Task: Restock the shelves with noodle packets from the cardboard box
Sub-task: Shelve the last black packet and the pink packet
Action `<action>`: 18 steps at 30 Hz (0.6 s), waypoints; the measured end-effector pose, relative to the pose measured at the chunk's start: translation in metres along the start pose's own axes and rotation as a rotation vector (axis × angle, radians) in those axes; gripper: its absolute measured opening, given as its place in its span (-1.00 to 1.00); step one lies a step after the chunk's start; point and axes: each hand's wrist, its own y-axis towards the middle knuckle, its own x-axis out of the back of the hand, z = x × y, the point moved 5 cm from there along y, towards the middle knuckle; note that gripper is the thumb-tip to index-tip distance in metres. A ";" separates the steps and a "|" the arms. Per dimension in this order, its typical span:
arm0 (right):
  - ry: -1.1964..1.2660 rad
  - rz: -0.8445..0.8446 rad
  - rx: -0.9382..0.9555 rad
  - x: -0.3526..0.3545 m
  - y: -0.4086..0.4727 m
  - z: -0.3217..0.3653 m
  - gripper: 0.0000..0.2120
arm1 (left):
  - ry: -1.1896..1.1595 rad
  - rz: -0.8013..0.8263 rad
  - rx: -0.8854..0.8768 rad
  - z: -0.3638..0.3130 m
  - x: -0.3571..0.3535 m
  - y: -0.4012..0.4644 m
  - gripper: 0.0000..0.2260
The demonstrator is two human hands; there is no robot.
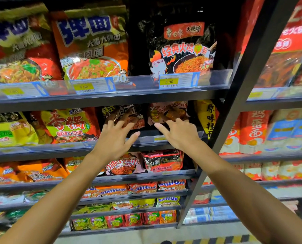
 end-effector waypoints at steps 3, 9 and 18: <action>-0.004 -0.013 0.003 0.004 0.001 0.001 -0.28 | -0.016 0.024 0.013 -0.002 0.001 0.001 -0.41; 0.042 -0.014 0.011 0.003 -0.005 -0.003 -0.30 | -0.129 0.016 -0.015 0.002 0.012 -0.008 -0.42; 0.067 -0.138 0.092 0.002 -0.029 -0.010 -0.29 | -0.199 0.048 -0.016 0.001 0.018 -0.032 -0.44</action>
